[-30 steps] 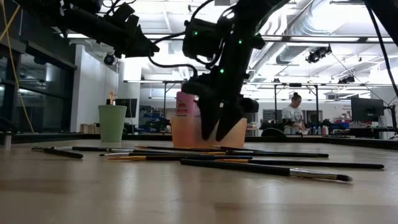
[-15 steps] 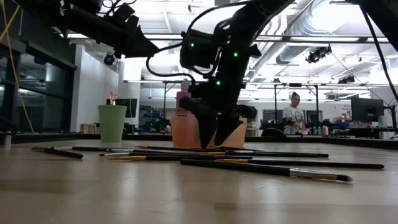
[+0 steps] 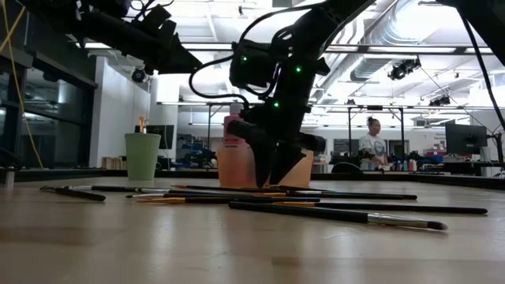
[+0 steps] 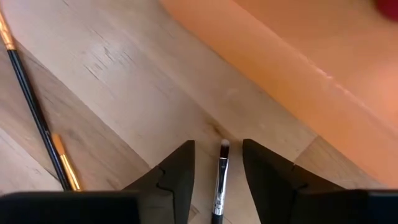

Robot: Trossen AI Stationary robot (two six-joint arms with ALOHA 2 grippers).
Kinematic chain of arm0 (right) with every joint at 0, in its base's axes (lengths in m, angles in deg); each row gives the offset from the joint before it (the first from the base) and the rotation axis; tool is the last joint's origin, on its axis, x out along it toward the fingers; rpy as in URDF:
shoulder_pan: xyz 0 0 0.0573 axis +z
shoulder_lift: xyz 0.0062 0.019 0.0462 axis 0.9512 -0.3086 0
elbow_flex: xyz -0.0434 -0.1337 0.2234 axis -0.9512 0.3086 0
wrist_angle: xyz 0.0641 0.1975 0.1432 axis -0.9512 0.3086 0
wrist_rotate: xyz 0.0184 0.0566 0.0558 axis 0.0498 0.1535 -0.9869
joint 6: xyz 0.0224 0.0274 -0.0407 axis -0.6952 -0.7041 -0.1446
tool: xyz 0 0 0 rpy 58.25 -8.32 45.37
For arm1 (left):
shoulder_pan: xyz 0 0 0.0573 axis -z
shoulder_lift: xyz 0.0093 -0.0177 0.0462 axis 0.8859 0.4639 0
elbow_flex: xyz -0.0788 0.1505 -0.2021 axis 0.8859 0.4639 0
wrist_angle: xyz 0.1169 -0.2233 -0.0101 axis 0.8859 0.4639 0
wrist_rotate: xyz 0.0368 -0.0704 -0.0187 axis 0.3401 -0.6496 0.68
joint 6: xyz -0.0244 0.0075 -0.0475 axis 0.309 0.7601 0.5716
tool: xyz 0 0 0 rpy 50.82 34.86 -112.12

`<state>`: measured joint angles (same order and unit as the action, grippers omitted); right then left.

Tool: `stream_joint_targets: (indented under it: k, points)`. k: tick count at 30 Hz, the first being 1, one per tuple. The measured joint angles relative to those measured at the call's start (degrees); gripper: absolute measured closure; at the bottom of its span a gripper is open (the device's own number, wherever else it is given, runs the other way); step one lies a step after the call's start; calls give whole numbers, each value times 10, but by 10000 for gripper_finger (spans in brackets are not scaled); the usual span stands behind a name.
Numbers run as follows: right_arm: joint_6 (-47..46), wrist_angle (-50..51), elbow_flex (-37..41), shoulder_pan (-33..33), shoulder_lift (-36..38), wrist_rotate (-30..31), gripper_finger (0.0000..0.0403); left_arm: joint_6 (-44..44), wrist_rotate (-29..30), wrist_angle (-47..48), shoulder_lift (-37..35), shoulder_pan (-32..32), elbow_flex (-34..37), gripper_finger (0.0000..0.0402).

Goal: Pick & Place Paint Supplies
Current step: Put the white paintbrush into the cup

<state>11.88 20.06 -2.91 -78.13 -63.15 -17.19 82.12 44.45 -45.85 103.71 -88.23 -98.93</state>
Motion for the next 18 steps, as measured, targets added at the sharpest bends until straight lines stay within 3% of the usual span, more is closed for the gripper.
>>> stream_joint_targets:
  k: [18]
  points:
    - [13, 8, 1, 0, -2, -3, 327, 1, 0, 0, 0, 0, 0, 176]
